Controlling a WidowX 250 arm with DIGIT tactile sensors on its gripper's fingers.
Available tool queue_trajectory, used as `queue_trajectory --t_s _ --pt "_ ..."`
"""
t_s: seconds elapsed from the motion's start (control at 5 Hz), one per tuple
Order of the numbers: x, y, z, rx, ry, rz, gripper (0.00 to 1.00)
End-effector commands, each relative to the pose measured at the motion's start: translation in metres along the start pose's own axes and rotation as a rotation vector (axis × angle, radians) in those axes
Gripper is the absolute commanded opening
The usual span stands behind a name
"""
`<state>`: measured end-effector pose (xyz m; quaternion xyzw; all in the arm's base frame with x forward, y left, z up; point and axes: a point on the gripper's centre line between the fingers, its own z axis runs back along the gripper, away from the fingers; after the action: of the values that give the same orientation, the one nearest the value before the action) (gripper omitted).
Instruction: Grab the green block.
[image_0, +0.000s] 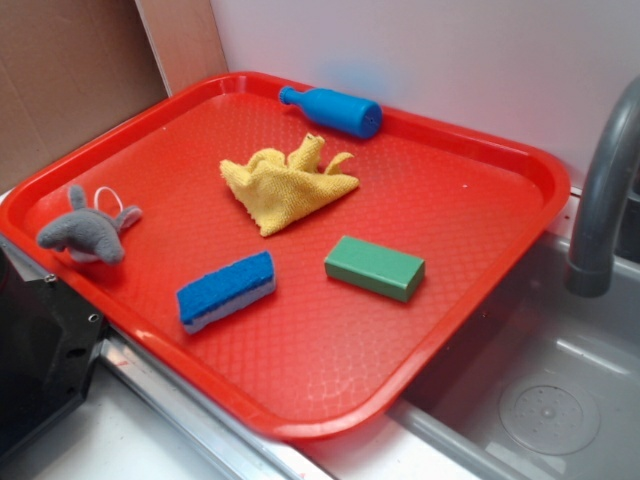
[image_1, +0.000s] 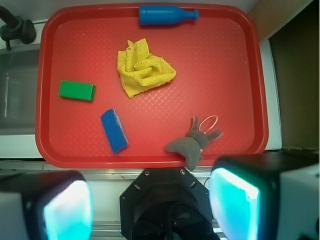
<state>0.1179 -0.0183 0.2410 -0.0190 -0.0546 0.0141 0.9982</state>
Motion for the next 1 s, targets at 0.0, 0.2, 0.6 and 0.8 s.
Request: queue_trajectory --t_s 0.0,0.2,0.6,0.8 --pt "-0.005 -0.002 0.003 -0.070 -0.032 -0.354 1.00" --pt "0.041 -0.024 -0.032 -0.075 -0.045 -0.546 1.00" --pt "0.070 -0.065 -0.063 -0.103 -0.088 -0.839 1.00" --pt "0.070 -0.091 -0.086 -0.179 -0.069 -1.050 1.00"
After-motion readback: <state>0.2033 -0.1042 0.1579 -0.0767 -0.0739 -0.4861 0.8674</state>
